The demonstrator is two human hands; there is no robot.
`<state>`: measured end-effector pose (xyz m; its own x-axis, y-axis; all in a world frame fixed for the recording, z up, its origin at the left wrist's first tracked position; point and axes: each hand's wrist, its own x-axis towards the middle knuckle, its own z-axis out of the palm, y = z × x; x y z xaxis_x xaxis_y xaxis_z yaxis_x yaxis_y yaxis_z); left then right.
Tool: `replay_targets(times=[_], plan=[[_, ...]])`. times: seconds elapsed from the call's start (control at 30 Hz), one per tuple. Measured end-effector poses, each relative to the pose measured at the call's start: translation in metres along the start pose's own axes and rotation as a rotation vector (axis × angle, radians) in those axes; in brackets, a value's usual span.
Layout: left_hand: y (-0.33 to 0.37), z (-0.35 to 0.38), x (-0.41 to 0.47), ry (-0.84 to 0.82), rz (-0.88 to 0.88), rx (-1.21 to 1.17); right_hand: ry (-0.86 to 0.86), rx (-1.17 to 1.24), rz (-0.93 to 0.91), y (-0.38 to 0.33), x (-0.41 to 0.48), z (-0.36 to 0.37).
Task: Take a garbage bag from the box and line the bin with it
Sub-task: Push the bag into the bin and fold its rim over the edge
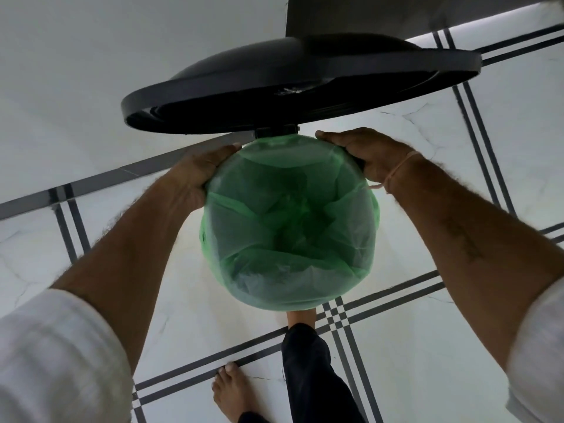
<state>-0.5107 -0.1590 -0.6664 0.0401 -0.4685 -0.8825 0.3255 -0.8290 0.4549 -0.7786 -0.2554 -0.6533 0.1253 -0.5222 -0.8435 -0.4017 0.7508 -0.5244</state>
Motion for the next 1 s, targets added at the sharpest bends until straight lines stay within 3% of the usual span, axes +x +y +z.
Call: replay_targets(times=[0.1,0.2,0.27,0.43,0.57,0.67,0.73,0.9,0.93,1.0], plan=[[0.001,0.002,0.006,-0.009,-0.071,0.052,-0.019,-0.035,0.103,0.000,0.004,0.002],[0.002,0.002,0.008,-0.032,-0.095,0.072,0.048,0.016,-0.129,0.006,0.006,0.001],[0.004,0.000,0.008,-0.039,-0.092,0.057,0.004,0.090,-0.273,0.010,0.002,0.000],[-0.004,0.000,-0.002,-0.107,-0.126,0.035,-0.085,0.019,-0.171,0.016,-0.004,-0.005],[-0.023,-0.019,-0.014,-0.048,0.068,-0.233,0.140,0.093,-0.300,0.030,-0.017,-0.012],[-0.041,-0.027,-0.032,0.065,0.155,-0.152,0.249,0.062,-0.340,0.054,-0.040,-0.019],[-0.058,-0.026,-0.039,0.082,0.177,-0.084,0.267,0.091,-0.331,0.074,-0.052,-0.017],[-0.071,-0.014,-0.048,0.112,0.161,-0.258,0.202,0.295,-0.249,0.083,-0.057,-0.012],[-0.071,-0.012,-0.049,0.137,0.147,-0.280,0.270,0.276,-0.253,0.083,-0.056,-0.010],[-0.073,-0.010,-0.052,0.213,0.139,-0.280,0.607,-0.053,-0.421,0.087,-0.058,-0.006]])
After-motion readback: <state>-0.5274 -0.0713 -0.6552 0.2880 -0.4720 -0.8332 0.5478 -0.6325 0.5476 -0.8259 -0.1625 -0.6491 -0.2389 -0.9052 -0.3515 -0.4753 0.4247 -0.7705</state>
